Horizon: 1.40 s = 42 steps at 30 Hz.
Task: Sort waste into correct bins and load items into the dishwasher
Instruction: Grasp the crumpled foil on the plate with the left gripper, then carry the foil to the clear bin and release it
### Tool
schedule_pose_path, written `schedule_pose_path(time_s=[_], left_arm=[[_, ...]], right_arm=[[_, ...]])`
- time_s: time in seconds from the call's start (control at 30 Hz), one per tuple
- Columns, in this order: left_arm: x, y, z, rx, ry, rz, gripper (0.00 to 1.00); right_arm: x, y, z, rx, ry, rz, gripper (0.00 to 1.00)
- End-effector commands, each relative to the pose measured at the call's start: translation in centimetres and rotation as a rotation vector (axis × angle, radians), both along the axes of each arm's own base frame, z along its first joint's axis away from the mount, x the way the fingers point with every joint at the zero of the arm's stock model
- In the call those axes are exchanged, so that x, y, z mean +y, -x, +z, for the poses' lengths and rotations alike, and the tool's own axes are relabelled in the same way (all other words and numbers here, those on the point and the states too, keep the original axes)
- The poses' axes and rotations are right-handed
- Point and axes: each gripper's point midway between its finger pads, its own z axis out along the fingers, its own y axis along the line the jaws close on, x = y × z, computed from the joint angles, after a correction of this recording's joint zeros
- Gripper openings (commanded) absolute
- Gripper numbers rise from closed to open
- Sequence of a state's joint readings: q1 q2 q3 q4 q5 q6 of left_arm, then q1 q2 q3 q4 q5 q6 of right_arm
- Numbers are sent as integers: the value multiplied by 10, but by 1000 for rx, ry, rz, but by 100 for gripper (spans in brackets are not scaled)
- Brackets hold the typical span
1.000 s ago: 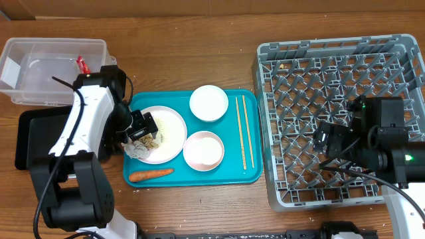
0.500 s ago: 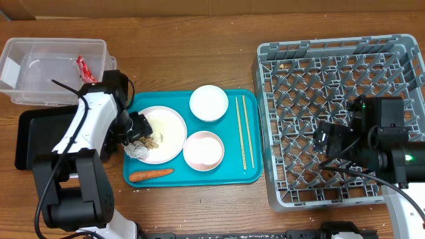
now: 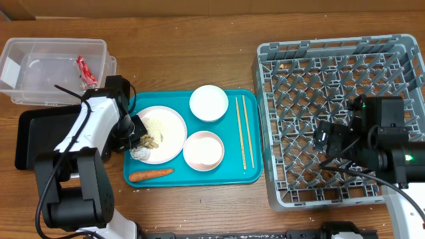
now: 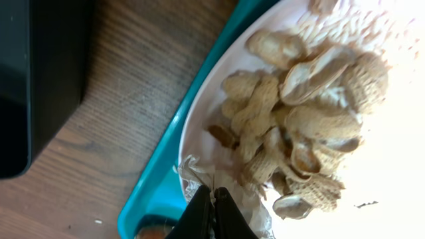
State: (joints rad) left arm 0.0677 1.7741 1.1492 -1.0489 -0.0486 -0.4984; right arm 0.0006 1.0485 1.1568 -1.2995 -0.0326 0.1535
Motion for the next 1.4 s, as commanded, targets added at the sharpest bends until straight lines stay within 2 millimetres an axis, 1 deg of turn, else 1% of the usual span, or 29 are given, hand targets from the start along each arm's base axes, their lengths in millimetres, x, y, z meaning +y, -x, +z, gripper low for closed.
schedule_pose_path(time_s=[0.0,0.1,0.17,0.3,0.37,0.47,0.5,0.57,0.63,0.67,0.7,0.8,0.87,0.93,1.0,1.03,1.1,1.17,1.23,1.27,1.37], left_arm=[[1,-11,13,-22,8,9,4],[2,-27,38,-68,18,-8,4],[4,-38,60,-107,16,-13,4],[14,-69,110,-232,-17,-33,4],[23,-83,129,-297,-53,-30,4],[49,-104,158,-401,-169,2,4],[63,-113,167,-443,-225,21,4],[85,-127,180,-519,-314,62,4],[108,-140,189,-584,-385,107,4],[116,-146,192,-614,-402,115,4],[132,-159,196,-666,-425,127,4],[151,-174,193,-709,-446,159,4],[163,-181,184,-717,-454,179,4],[179,-190,161,-697,-460,201,4],[187,-194,148,-685,-459,211,13],[190,-196,143,-682,-458,214,19],[193,-199,136,-681,-458,218,37],[194,-202,137,-692,-460,210,60],[192,-209,145,-719,-457,162,73],[187,-214,153,-739,-447,125,75],[167,-225,179,-804,-365,38,75]], right_arm=[[-3,-5,10,-38,11,-12,100],[-4,-5,10,-37,14,-14,100],[-4,-5,10,-37,14,-14,100],[-6,-5,10,-37,28,-20,100],[-6,-5,10,-38,28,-20,100],[-6,-5,10,-38,28,-20,100],[-6,-5,10,-38,28,-20,100],[-6,-5,10,-38,28,-20,100],[-6,-5,10,-38,28,-20,100],[-6,-5,10,-38,28,-20,100],[-6,-5,11,-39,27,-21,100],[-6,-6,11,-45,27,-21,100],[-6,-7,11,-46,27,-21,100],[-6,-8,12,-51,27,-20,100],[-6,-8,12,-52,27,-21,100],[-6,-8,12,-52,27,-21,100],[-6,-7,12,-50,27,-20,100],[-6,-7,12,-49,27,-20,100],[-6,-7,12,-49,27,-20,100],[-6,-7,12,-49,27,-20,100],[-6,-7,12,-49,27,-20,100]])
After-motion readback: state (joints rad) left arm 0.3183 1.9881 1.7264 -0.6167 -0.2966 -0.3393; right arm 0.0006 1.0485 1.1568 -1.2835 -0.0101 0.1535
